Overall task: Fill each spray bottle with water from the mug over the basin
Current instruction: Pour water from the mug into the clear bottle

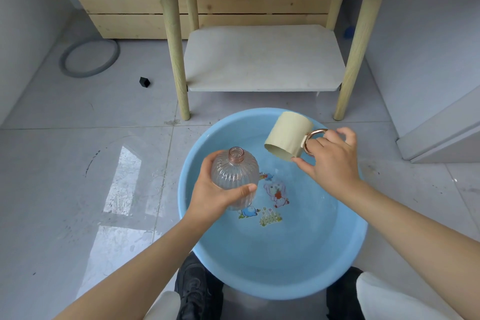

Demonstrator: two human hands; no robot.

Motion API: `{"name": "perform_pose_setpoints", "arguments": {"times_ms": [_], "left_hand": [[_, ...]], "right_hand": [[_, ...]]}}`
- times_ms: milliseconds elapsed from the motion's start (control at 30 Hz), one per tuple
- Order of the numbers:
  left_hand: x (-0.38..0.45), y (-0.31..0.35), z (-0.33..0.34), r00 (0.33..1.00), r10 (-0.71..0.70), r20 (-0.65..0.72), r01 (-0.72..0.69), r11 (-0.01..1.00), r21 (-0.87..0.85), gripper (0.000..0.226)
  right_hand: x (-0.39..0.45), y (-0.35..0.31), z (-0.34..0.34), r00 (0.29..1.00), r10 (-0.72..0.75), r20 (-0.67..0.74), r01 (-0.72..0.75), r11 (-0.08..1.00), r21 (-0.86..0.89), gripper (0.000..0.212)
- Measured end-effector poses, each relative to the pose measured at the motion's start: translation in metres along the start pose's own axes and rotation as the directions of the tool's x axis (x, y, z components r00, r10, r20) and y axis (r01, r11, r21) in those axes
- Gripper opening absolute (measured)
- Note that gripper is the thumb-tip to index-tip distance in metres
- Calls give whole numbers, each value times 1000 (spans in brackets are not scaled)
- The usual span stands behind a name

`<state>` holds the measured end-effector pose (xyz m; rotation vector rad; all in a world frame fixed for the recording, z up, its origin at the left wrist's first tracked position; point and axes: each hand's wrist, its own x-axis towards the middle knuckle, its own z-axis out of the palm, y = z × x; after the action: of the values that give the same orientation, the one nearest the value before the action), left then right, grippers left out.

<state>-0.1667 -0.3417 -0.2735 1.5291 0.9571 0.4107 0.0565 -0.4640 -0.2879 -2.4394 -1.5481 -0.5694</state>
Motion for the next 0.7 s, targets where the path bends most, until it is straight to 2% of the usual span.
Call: {"name": "perform_pose_setpoints", "arguments": {"times_ms": [100, 167, 267, 333, 367, 467, 600, 700], "left_hand": [[1, 4, -1, 1000, 1, -5, -1, 1000, -4, 88], [1, 7, -2, 1000, 6, -18, -6, 1000, -8, 88], [-2, 19, -5, 999, 14, -33, -15, 1000, -27, 85], [-4, 31, -7, 999, 22, -37, -23, 999, -33, 89], [-5, 37, -9, 999, 25, -37, -27, 999, -33, 90], [-9, 68, -16, 997, 73, -23, -73, 997, -26, 85], [-14, 118, -25, 987, 160, -3, -160, 987, -25, 75], [-12, 150, -30, 978, 208, -23, -209, 977, -32, 77]], "right_hand": [[2, -10, -12, 976, 159, 151, -182, 972, 148, 44], [6, -11, -21, 896, 301, 327, -376, 905, 198, 54], [13, -10, -36, 704, 451, 549, -672, 674, 309, 61], [19, -9, -50, 618, 478, 624, -779, 476, 408, 60], [22, -9, -60, 597, 474, 647, -800, 410, 437, 59], [36, -11, -91, 588, 442, 678, -809, 308, 501, 51], [59, -7, -144, 638, 450, 625, -767, 290, 573, 42], [75, 1, -181, 679, 481, 555, -715, 261, 648, 46]]}}
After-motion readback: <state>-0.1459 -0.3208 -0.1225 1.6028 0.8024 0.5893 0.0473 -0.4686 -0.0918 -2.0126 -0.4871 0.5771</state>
